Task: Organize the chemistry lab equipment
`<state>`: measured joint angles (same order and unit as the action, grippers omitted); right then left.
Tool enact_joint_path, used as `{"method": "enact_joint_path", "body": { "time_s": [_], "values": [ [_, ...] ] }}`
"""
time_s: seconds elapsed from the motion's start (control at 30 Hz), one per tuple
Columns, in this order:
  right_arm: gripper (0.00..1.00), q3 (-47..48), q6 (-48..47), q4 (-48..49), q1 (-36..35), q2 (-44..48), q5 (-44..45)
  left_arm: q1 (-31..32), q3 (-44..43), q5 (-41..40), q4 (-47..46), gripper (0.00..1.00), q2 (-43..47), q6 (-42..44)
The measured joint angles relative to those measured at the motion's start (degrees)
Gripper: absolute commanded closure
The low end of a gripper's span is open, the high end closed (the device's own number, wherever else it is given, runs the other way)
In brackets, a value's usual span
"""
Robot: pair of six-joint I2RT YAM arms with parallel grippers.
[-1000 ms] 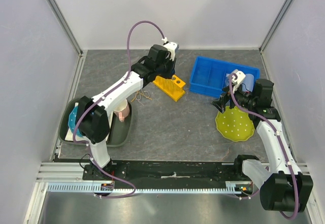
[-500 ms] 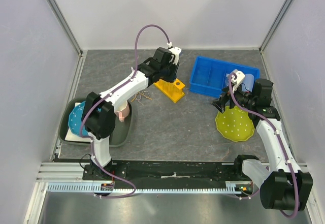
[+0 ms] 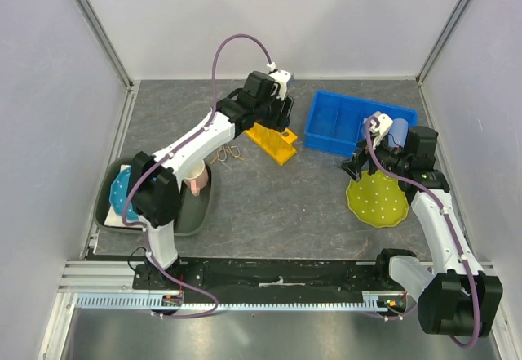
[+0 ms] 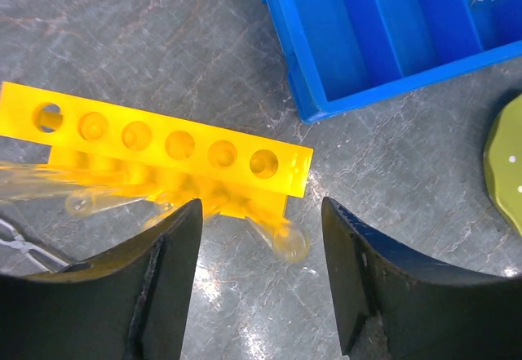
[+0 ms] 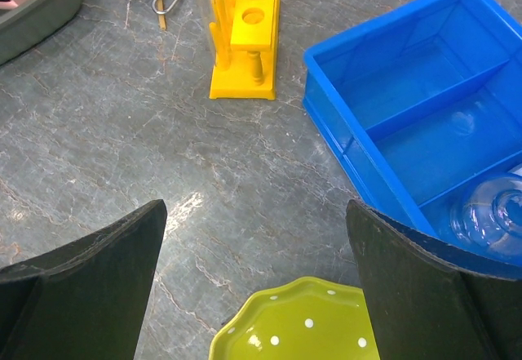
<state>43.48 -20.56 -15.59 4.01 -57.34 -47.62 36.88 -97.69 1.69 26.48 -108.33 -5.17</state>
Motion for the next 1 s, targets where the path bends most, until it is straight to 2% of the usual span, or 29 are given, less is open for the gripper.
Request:
{"method": "enact_joint_path", "body": {
  "time_s": [0.27, 0.4, 0.63, 0.77, 1.0],
  "values": [
    [0.02, 0.0, -0.57, -0.44, 0.0, -0.15, 0.39, -0.31, 2.49, -1.2, -0.33, 0.25, 10.99, -0.02],
    [0.02, 0.0, -0.74, -0.5, 0.0, -0.15, 0.83, -1.49, 7.89, -1.7, -1.88, 0.22, 18.97, -0.35],
    [0.02, 0.0, -1.33, -0.79, -0.02, -0.15, 1.31, -5.03, 22.14, -1.7, -6.14, 0.1, 28.52, -3.65],
    [0.02, 0.0, -1.57, -0.81, 0.0, -0.37, 1.51, -7.52, 29.42, -1.66, -7.02, 0.1, 31.65, -5.86],
    [0.02, 0.0, -1.79, -0.85, 0.0, -0.87, 1.68, -10.84, 35.06, -1.38, -7.37, 0.1, 33.73, -8.2]
  ]
}}
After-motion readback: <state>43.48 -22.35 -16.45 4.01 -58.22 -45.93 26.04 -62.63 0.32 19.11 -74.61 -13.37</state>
